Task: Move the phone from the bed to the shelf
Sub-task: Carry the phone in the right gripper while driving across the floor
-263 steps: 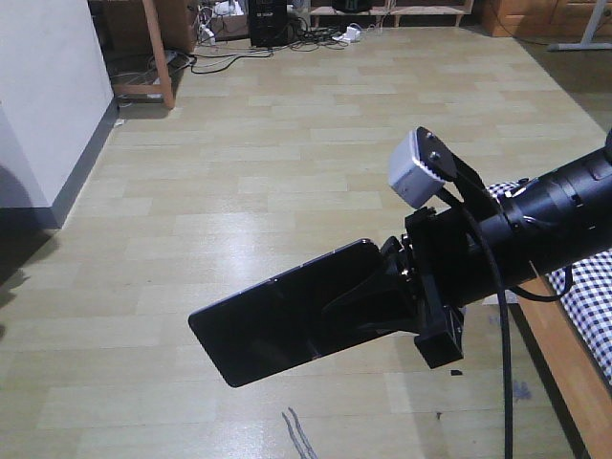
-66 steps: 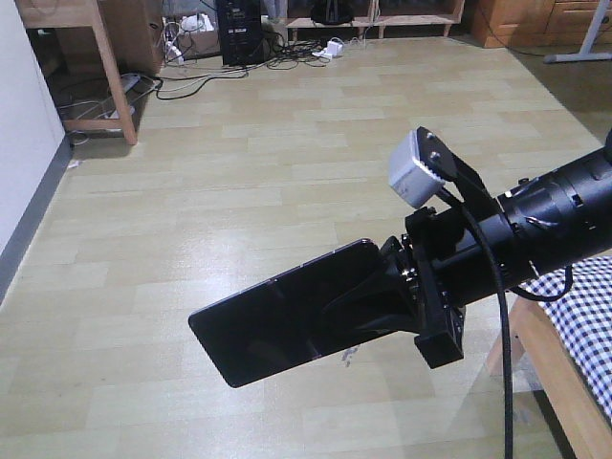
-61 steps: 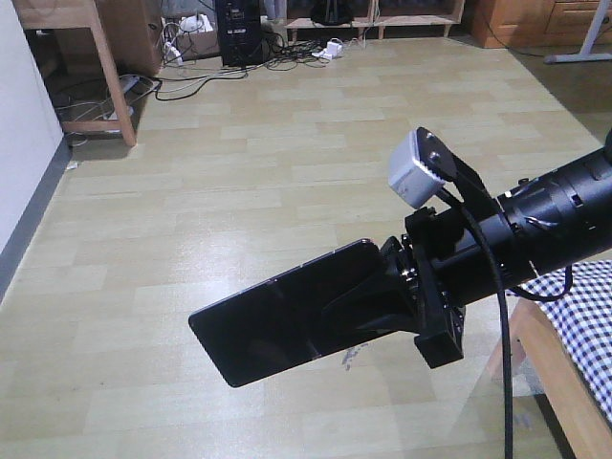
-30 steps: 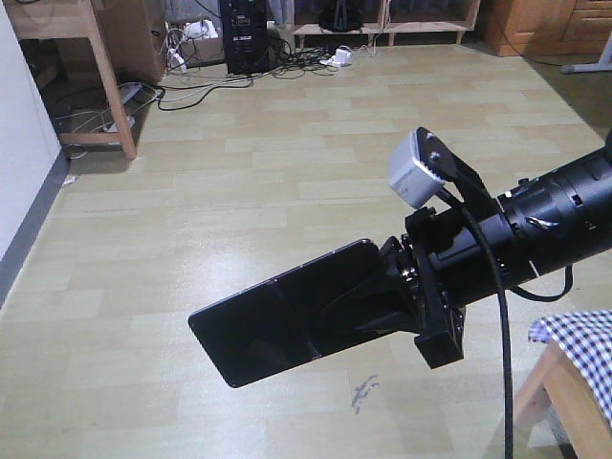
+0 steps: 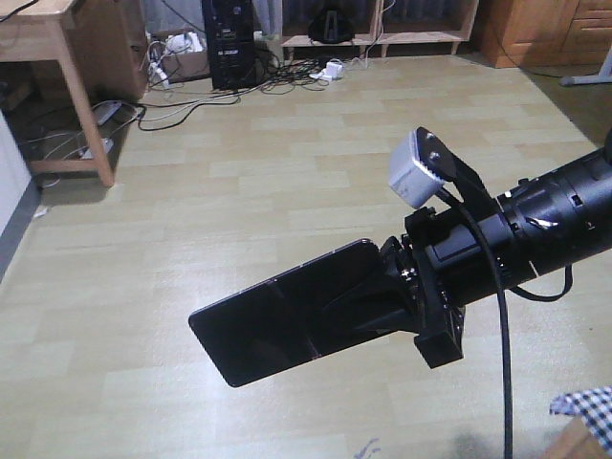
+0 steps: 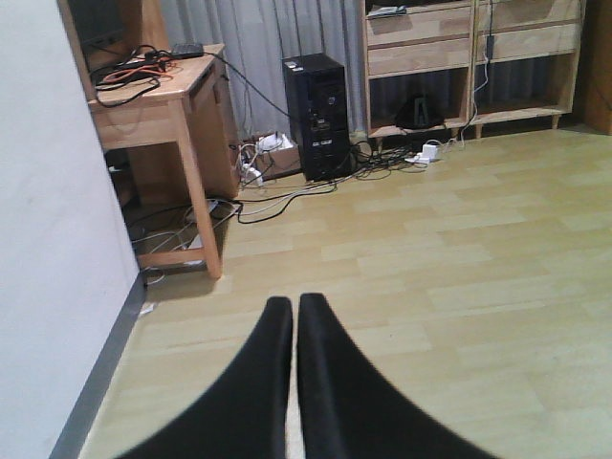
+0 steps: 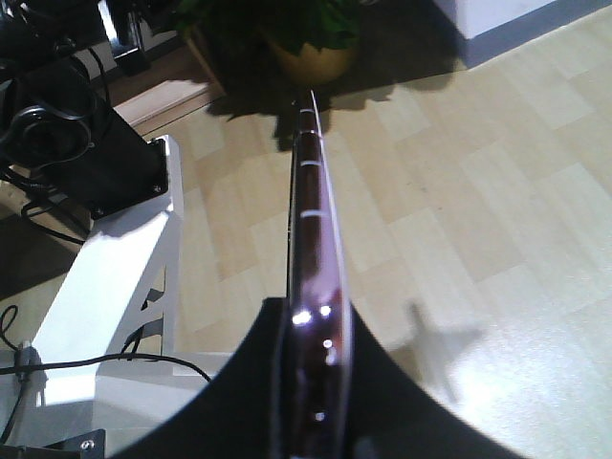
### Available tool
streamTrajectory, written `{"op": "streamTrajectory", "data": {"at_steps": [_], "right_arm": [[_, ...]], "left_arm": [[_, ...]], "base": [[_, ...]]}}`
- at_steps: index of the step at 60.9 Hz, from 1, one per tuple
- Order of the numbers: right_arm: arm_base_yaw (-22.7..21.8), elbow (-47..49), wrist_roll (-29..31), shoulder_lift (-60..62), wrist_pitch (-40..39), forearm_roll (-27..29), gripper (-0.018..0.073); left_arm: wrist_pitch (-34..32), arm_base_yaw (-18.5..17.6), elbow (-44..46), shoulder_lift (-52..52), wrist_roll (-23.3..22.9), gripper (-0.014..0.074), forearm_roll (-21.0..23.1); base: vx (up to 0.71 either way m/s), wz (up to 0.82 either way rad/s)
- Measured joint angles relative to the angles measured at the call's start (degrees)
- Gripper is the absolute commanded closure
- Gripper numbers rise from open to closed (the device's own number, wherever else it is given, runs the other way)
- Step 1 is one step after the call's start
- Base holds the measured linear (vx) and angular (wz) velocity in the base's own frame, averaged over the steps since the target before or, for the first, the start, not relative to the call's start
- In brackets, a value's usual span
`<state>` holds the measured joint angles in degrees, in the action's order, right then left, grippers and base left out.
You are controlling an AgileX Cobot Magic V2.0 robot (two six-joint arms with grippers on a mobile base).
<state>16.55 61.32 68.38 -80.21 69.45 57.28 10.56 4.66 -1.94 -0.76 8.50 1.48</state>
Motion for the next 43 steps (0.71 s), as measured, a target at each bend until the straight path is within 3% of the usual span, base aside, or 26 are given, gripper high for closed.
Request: {"op": "streamTrajectory", "data": {"at_steps": [43], "right_arm": [[0.0, 0.0, 0.0, 0.0, 0.0, 0.1, 0.0562]], "left_arm": [[0.0, 0.0, 0.0, 0.0, 0.0, 0.0595, 0.0]], "base": [[0.41, -0.21]]}}
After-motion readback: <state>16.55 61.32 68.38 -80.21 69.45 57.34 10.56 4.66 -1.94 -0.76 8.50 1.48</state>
